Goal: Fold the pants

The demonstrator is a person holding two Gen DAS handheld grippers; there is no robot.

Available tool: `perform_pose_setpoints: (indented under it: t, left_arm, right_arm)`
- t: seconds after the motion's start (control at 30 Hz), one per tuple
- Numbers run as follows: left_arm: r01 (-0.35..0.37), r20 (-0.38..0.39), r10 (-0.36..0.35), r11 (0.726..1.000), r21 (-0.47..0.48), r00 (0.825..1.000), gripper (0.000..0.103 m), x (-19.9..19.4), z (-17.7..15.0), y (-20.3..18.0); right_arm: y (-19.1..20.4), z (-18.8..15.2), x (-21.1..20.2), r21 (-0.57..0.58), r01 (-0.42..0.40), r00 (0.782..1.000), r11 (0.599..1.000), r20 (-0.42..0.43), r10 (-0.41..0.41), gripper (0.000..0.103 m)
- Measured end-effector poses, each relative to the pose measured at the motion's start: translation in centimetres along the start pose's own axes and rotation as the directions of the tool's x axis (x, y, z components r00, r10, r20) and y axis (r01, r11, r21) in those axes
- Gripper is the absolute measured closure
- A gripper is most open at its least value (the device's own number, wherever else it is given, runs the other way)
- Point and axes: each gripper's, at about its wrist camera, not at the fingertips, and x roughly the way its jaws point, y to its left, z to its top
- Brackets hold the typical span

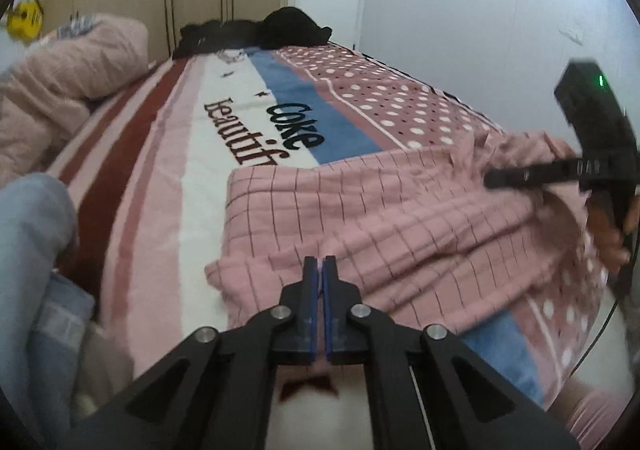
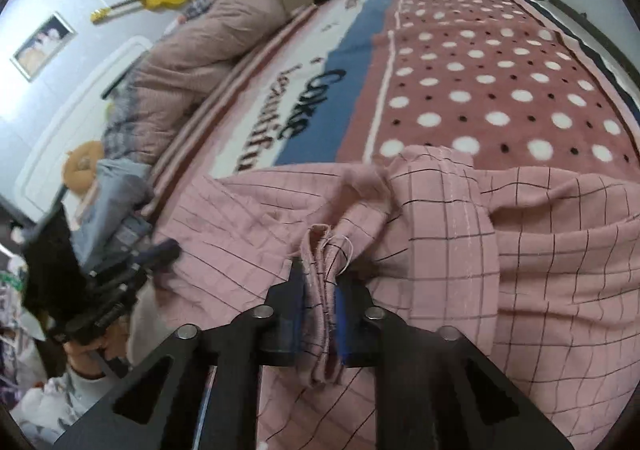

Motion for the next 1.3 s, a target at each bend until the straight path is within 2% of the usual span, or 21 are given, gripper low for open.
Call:
perform_pose_setpoints:
  t: [0.13,0.23,0.3,0.33,0.37,0.4,0.47,0.5,0.53,0.6,0.67,0.7,0.87,0.9,0.93,1.0,1.03,1.13,1.23,1.3]
  left_arm:
    - [0.06,-0.015,-0.061,0.998,-0.018,0.998,0.103,-1.4,-1.6,-0.1]
    - [0.052,-0.015,-0.052,0.998,-0.026,0.999,0.103,-1.8,-2.2,0.1]
    - [0.047,0.007,-0.046,0.998,-0.048,0.999,0.103,-2.2,-2.0,0.5]
    - [0.056,0.017,-0.055,0.996,-0.063,0.998,0.102,-2.4,-1.5,0.8]
    - [0.061,0.024,-0.059,0.996,-0.072,0.998,0.101,-2.5,-1.3,1.1]
    - [0.061,0.029,-0.059,0.995,-0.074,0.998,0.096,-2.6,-0.9,1.3]
    - [0.05,0.035,-0.048,0.996,-0.073,0.998,0.081,-2.4,-0.2,1.6]
    - [0.049,0.042,-0.046,0.996,-0.073,0.998,0.066,-2.2,0.2,1.8]
    - [0.055,0.049,-0.052,0.996,-0.073,0.997,0.06,-2.0,0.6,2.0]
    - [0.075,0.045,-0.072,0.995,-0.059,0.996,0.059,-1.1,1.3,2.2]
    - [0.091,0.027,-0.09,0.995,-0.043,0.996,0.057,-0.2,1.9,2.3]
    - [0.106,0.011,-0.105,0.994,-0.034,0.994,0.057,0.6,2.2,2.4]
    - [0.125,-0.058,-0.125,0.992,-0.006,0.99,0.057,2.4,2.0,2.5]
    - [0.125,-0.06,-0.125,0.992,0.0,0.99,0.063,2.3,1.7,2.4]
    - [0.133,-0.061,-0.132,0.991,0.009,0.989,0.076,2.0,1.4,2.3]
    - [0.153,-0.077,-0.151,0.988,0.02,0.985,0.092,1.7,0.7,2.1]
    - [0.156,-0.085,-0.153,0.987,0.03,0.985,0.096,1.5,0.1,1.8]
    - [0.136,-0.094,-0.133,0.99,0.035,0.987,0.097,1.2,-1.0,1.5]
    - [0.15,-0.078,-0.149,0.989,0.005,0.986,0.097,0.7,-1.5,1.9]
    - [0.155,-0.074,-0.156,0.988,-0.016,0.985,0.097,0.5,-1.7,2.4]
  right_arm:
    - [0.9,-1.4,-2.3,-0.039,-0.012,1.0,0.999,0.018,0.013,0.097]
    - [1.3,-2.1,-3.2,-0.047,-0.011,1.0,0.999,-0.011,0.011,0.095]
    - [1.6,-2.5,-3.7,-0.059,0.053,0.998,0.997,-0.03,-0.055,0.092]
    - [1.6,-2.6,-4.0,-0.064,0.08,0.996,0.995,-0.025,-0.081,0.085]
    - [1.7,-2.6,-4.5,-0.07,0.11,0.994,0.991,-0.01,-0.111,0.074]
    - [1.8,-2.6,-5.1,-0.074,0.123,0.992,0.99,0.014,-0.122,0.07]
    - [2.1,-2.0,-5.7,-0.089,0.106,0.994,0.99,0.034,-0.103,0.064]
    - [2.3,-1.6,-5.7,-0.105,0.102,0.995,0.989,0.031,-0.1,0.064]
    - [2.3,-1.4,-5.5,-0.12,0.101,0.995,0.988,0.03,-0.098,0.063]
    - [2.8,-0.7,-4.9,-0.181,0.093,0.996,0.979,0.03,-0.089,0.055]
    - [3.4,-0.1,-3.6,-0.25,0.063,0.998,0.966,-0.005,-0.066,0.042]
    - [3.7,0.2,-2.6,-0.288,0.043,0.998,0.957,-0.031,-0.055,0.042]
    - [4.7,1.1,1.8,-0.41,-0.029,0.988,0.911,-0.149,-0.036,0.043]
    - [5.0,1.1,2.5,-0.436,-0.039,0.986,0.899,-0.162,-0.036,0.043]
    - [5.4,1.2,3.1,-0.464,-0.044,0.985,0.885,-0.171,-0.041,0.043]
    - [6.3,1.3,4.1,-0.523,-0.058,0.981,0.85,-0.186,-0.047,0.043]
    - [6.9,1.3,4.6,-0.55,-0.074,0.979,0.832,-0.197,-0.043,0.043]
    - [8.9,1.2,5.8,-0.613,-0.123,0.972,0.78,-0.232,-0.029,0.039]
    - [11.1,0.9,7.5,-0.676,-0.149,0.963,0.721,-0.265,-0.049,0.038]
    - [12.1,0.9,8.7,-0.692,-0.157,0.957,0.705,-0.283,-0.065,0.038]
